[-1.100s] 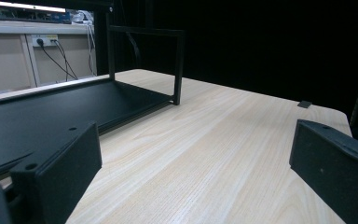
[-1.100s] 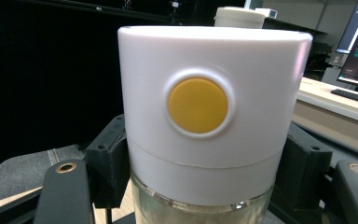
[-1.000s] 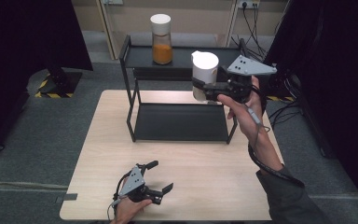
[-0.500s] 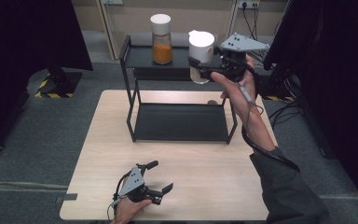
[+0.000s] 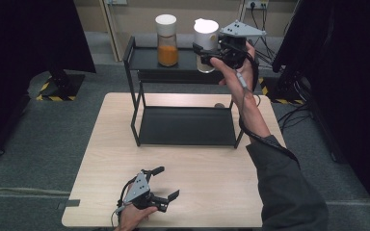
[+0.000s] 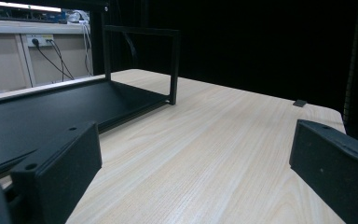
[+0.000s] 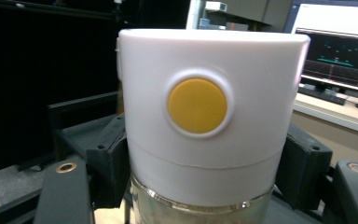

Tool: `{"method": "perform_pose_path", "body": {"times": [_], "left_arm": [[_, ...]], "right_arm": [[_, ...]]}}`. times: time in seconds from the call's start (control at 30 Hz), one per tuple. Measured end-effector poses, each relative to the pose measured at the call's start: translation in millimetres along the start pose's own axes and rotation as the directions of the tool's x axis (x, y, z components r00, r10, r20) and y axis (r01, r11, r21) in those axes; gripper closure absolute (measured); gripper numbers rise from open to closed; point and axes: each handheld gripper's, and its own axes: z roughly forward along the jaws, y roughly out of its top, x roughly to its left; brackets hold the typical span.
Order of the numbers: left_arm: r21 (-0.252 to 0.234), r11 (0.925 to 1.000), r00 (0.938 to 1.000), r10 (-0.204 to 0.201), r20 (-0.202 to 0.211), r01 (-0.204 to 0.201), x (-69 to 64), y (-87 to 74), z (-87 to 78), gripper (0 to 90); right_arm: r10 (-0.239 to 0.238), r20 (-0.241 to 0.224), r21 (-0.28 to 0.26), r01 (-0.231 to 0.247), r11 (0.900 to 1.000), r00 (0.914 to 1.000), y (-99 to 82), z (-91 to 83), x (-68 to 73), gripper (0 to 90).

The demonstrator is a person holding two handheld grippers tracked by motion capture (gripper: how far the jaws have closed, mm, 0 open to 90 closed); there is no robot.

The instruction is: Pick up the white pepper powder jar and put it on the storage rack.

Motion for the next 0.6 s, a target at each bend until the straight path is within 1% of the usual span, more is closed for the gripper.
{"method": "perform_pose_path", "body": {"times": [0.1,0.3,0.53,0.6], "left_arm": [[-0.001,1.0000,1.0000,-0.001,0.003,0.001,-0.6,-0.2,0.3,1.6],[0.002,1.0000,0.9999,0.005,0.009,-0.005,-0.8,0.2,0.6,1.6],[0.003,1.0000,0.9999,0.006,0.013,-0.006,-1.5,0.4,0.9,1.6],[0.003,1.0000,0.9999,0.006,0.014,-0.006,-1.7,0.4,1.0,1.6]], "right_arm": [[0.020,0.013,-0.006,-0.019,0.9998,0.9997,-1.8,7.5,-1.9,30.7],[0.039,0.050,-0.008,-0.039,0.9992,0.9980,-6.2,21.4,-1.5,30.7],[0.050,0.078,0.003,-0.051,0.9987,0.9957,-9.4,34.8,-1.4,30.7],[0.054,0.085,-0.004,-0.054,0.9985,0.9949,-11.7,38.1,-1.9,30.7]]}}
